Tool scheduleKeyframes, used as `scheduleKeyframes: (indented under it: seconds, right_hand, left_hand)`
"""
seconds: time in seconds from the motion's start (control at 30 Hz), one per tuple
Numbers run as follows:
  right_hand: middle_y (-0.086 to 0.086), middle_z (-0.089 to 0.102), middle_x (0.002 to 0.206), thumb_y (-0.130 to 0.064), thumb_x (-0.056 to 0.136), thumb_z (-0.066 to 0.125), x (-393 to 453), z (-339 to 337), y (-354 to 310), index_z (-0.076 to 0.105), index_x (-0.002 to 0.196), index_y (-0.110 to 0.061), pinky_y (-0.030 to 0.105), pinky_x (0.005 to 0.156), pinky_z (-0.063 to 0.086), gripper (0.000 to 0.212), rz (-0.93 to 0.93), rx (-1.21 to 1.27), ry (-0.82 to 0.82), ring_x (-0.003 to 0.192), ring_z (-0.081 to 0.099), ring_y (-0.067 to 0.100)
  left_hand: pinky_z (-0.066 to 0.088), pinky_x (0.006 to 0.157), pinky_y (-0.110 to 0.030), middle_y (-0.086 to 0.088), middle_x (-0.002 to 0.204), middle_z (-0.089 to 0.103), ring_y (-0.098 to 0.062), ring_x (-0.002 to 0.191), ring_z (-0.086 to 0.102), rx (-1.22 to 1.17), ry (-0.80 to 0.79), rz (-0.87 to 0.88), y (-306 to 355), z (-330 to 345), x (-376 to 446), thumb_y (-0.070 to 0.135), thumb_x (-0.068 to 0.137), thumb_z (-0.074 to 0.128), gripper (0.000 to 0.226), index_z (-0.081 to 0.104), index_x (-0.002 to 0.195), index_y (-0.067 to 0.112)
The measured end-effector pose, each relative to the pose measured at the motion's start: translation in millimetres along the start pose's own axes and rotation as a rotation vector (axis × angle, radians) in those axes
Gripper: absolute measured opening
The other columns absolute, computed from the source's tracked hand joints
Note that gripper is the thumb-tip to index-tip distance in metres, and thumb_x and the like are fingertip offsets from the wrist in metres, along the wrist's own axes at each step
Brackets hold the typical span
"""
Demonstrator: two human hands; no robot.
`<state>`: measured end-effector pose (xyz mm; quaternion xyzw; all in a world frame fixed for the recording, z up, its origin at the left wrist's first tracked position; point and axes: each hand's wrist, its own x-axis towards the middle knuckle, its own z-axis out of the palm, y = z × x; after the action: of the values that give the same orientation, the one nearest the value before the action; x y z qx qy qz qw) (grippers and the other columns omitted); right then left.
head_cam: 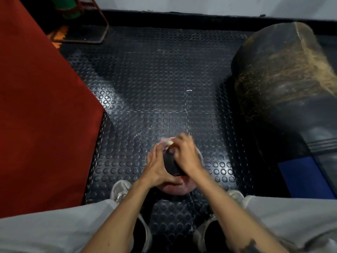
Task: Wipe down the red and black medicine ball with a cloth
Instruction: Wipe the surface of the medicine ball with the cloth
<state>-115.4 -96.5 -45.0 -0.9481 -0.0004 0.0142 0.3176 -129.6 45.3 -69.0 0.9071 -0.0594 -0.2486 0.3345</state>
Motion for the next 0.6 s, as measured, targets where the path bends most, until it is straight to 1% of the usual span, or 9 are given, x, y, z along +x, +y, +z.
scheduleKeyframes:
  seconds: [0.07, 0.1, 0.2, 0.23, 0.33, 0.4, 0.5, 0.53, 0.6]
  right_hand:
    - [0.001, 0.058, 0.097, -0.008, 0.083, 0.067, 1.7, -5.7, -2.2, 0.072, 0.097, -0.016, 0.028, 0.078, 0.035, 0.017, -0.113, -0.01, -0.068, 0.093, 0.048, 0.022]
    - [0.003, 0.058, 0.094, -0.01, 0.082, 0.069, 16.7, -7.4, 4.2, 0.073, 0.095, -0.015, 0.029, 0.075, 0.036, 0.015, -0.093, -0.032, -0.072, 0.091, 0.052, 0.027]
    - [0.012, 0.062, 0.098, -0.008, 0.086, 0.063, 38.9, -9.1, 12.5, 0.075, 0.103, -0.015, 0.033, 0.08, 0.042, 0.022, 0.195, -0.001, 0.067, 0.094, 0.057, 0.035]
    - [0.012, 0.062, 0.1, -0.005, 0.087, 0.059, 28.5, -3.5, 3.1, 0.075, 0.104, -0.014, 0.034, 0.082, 0.042, 0.025, 0.191, -0.013, 0.104, 0.096, 0.055, 0.034]
    - [0.008, 0.062, 0.102, -0.001, 0.083, 0.056, -13.2, 10.0, -19.4, 0.073, 0.103, -0.012, 0.036, 0.08, 0.043, 0.028, -0.058, -0.058, 0.013, 0.095, 0.05, 0.027]
    - [0.008, 0.062, 0.099, -0.005, 0.081, 0.062, 8.1, 1.1, -7.4, 0.074, 0.099, -0.013, 0.039, 0.079, 0.048, 0.022, -0.024, -0.085, -0.011, 0.096, 0.053, 0.03]
    - [0.013, 0.061, 0.106, -0.012, 0.087, 0.063, 32.3, -2.5, 4.0, 0.074, 0.106, -0.011, 0.038, 0.084, 0.046, 0.022, 0.246, -0.036, 0.122, 0.101, 0.055, 0.036]
    - [0.012, 0.059, 0.111, -0.011, 0.09, 0.06, 24.3, 1.6, -5.8, 0.072, 0.109, -0.01, 0.039, 0.086, 0.044, 0.022, 0.238, -0.057, 0.143, 0.105, 0.052, 0.035]
    - [0.009, 0.058, 0.11, -0.007, 0.09, 0.058, 0.5, 8.1, -22.3, 0.071, 0.107, -0.008, 0.04, 0.084, 0.044, 0.021, 0.111, -0.091, 0.076, 0.104, 0.048, 0.03]
  left_hand:
    - [0.006, 0.118, -0.031, 0.004, 0.159, -0.002, -0.025, 0.149, -0.002, -0.012, 0.005, 0.018, -1.1, -1.3, -1.6, 0.071, 0.037, 0.084, 0.156, -0.005, 0.155, 0.022]
    - [0.005, 0.118, -0.032, 0.006, 0.16, -0.007, -0.021, 0.149, -0.005, -0.029, -0.003, 0.008, 1.1, -0.8, -2.9, 0.067, 0.041, 0.086, 0.155, -0.009, 0.155, 0.022]
    - [0.006, 0.12, -0.039, 0.003, 0.162, -0.013, -0.025, 0.149, -0.008, -0.011, 0.01, -0.01, 10.0, 1.7, -1.3, 0.062, 0.044, 0.09, 0.156, -0.012, 0.155, 0.019]
    - [0.006, 0.121, -0.039, 0.0, 0.162, -0.011, -0.027, 0.149, -0.006, -0.01, 0.006, -0.016, 10.5, 1.1, 1.5, 0.061, 0.043, 0.09, 0.155, -0.01, 0.155, 0.018]
    - [0.013, 0.118, -0.032, -0.005, 0.156, 0.013, -0.028, 0.147, 0.01, -0.029, -0.009, 0.0, 5.9, -2.7, 1.3, 0.05, 0.048, 0.092, 0.137, 0.009, 0.152, 0.017]
    - [0.014, 0.12, -0.035, 0.0, 0.158, 0.007, -0.024, 0.147, 0.008, -0.052, 0.008, -0.007, 6.9, -2.8, -3.8, 0.055, 0.044, 0.092, 0.144, 0.004, 0.154, 0.021]
    - [0.008, 0.121, -0.037, 0.001, 0.161, -0.006, -0.022, 0.148, -0.001, -0.026, 0.031, -0.011, 14.9, 1.1, -4.8, 0.064, 0.041, 0.089, 0.156, -0.007, 0.155, 0.018]
    - [0.007, 0.121, -0.036, 0.001, 0.161, -0.006, -0.022, 0.149, -0.001, -0.019, 0.025, -0.008, 15.1, 0.7, -3.8, 0.065, 0.038, 0.087, 0.158, -0.007, 0.155, 0.017]
    - [0.006, 0.121, -0.037, 0.004, 0.16, -0.007, -0.023, 0.15, -0.004, -0.022, 0.004, -0.015, 6.8, -0.8, -2.5, 0.067, 0.033, 0.086, 0.161, -0.009, 0.155, 0.02]
